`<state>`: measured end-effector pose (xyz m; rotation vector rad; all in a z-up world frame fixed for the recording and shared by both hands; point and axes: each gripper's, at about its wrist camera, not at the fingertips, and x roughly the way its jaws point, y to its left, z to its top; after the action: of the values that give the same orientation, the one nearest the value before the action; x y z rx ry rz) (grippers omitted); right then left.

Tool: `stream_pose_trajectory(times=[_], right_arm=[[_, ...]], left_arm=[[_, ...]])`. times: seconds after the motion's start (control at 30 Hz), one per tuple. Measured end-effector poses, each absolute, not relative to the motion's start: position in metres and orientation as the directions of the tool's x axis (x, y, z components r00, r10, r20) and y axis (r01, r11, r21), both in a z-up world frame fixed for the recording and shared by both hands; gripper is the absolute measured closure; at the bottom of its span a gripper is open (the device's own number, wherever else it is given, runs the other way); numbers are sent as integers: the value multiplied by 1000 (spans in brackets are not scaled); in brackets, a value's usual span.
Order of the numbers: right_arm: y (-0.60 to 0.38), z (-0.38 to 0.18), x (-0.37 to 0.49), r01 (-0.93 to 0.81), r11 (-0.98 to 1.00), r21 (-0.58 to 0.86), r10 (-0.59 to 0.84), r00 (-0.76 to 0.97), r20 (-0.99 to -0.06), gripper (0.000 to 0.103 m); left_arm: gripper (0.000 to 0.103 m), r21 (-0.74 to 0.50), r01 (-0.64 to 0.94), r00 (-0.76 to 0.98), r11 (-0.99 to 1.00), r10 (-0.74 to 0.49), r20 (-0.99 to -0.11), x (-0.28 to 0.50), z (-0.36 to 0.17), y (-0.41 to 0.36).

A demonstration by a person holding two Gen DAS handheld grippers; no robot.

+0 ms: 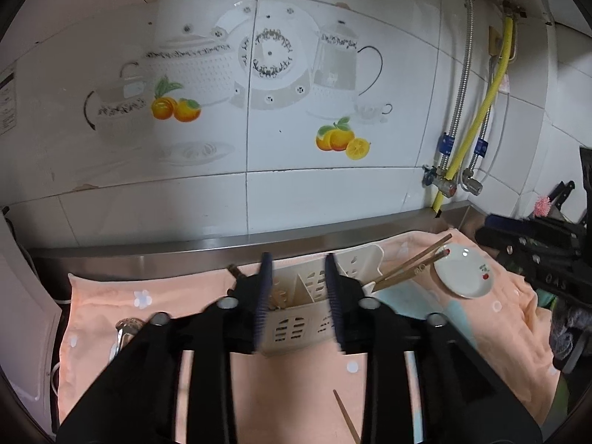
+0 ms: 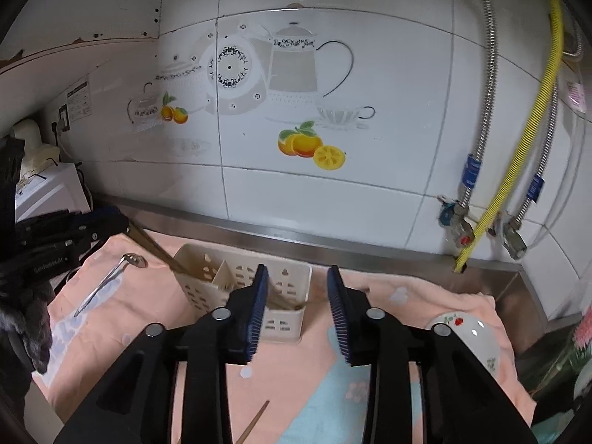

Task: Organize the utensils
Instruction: 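Lower the chopstick into the caddy and open the right tool, then move the open right tool back over the remaining chopsticks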

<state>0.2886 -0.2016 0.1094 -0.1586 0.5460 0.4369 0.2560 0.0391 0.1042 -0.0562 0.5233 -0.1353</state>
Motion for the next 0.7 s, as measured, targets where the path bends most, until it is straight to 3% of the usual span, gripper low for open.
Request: stream_pose_trajectory(times=[0.07, 0.13, 0.17, 0.53, 0.7], right_arm=[[-205, 104, 275, -437, 899, -33, 356, 771, -528, 65], [-210, 94, 259, -438, 899, -23, 362, 769, -527, 63], [-212, 88, 253, -441, 897, -10, 369, 763, -531, 63], [-206, -8, 160, -447, 893, -46, 334, 729, -597, 63], [-204, -52, 136, -423, 905, 53, 352, 671, -652, 69]], left_arm=[[69, -85, 118, 861, 989, -145, -488, 244, 102, 39], [51, -95, 116, 861, 989, -148, -486, 234, 98, 42], [49, -95, 115, 861, 989, -147, -486, 229, 96, 43], [37, -106, 64, 835, 992, -111, -538, 170, 44, 61], [37, -113, 25, 825, 993, -84, -558, 150, 21, 70]])
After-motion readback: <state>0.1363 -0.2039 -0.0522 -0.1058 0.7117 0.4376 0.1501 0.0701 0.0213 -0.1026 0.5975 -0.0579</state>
